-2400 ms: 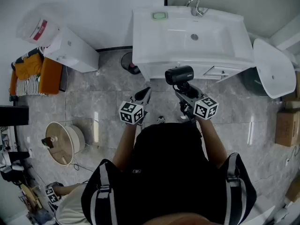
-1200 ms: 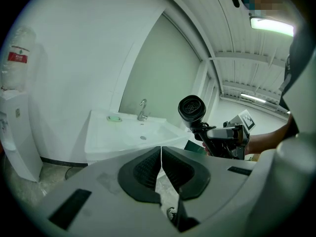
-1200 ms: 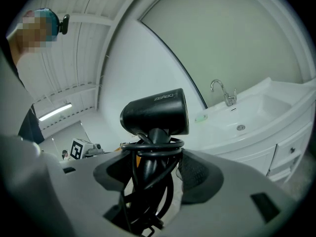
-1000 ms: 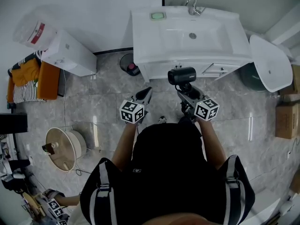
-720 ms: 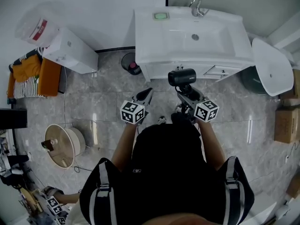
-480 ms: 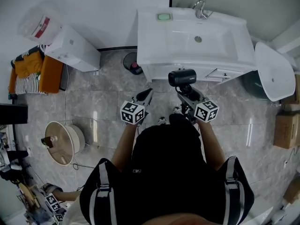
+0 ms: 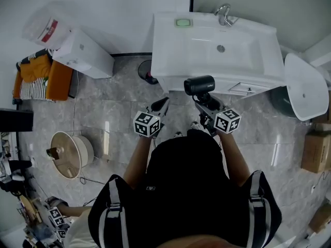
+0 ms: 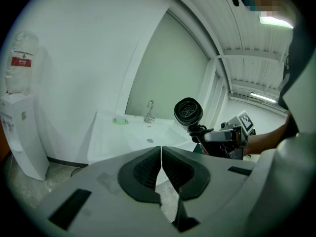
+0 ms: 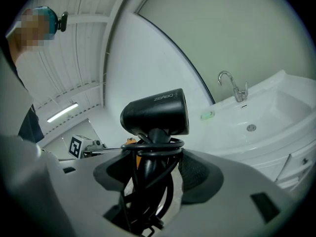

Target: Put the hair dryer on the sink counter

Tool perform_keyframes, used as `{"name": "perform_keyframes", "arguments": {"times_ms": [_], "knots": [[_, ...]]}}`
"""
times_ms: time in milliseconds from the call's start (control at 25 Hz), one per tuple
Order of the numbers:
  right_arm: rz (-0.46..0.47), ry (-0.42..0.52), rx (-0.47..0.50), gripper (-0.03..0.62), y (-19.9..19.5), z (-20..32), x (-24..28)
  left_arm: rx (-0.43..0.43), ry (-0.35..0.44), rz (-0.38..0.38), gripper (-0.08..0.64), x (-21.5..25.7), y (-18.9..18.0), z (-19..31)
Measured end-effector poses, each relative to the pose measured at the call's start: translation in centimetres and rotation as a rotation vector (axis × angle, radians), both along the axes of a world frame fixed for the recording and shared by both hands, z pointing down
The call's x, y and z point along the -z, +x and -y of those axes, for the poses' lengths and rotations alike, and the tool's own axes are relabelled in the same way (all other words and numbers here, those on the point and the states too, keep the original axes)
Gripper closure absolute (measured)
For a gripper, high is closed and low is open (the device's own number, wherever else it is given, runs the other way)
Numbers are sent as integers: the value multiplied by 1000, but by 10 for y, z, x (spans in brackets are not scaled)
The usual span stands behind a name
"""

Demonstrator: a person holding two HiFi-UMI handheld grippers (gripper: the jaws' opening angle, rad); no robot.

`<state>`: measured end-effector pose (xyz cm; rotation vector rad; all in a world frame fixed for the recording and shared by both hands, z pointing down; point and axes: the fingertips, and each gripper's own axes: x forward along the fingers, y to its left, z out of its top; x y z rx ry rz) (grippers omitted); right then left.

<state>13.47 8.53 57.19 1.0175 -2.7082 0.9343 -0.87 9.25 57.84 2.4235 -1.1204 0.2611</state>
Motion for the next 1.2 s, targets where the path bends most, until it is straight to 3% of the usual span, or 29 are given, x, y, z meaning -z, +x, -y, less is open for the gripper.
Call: {"name": "perform_keyframes", "arguments": {"times_ms": [1200], "knots": [[15, -35, 190, 267, 26, 65, -13, 191, -14, 20, 543, -2, 35, 42]]}}
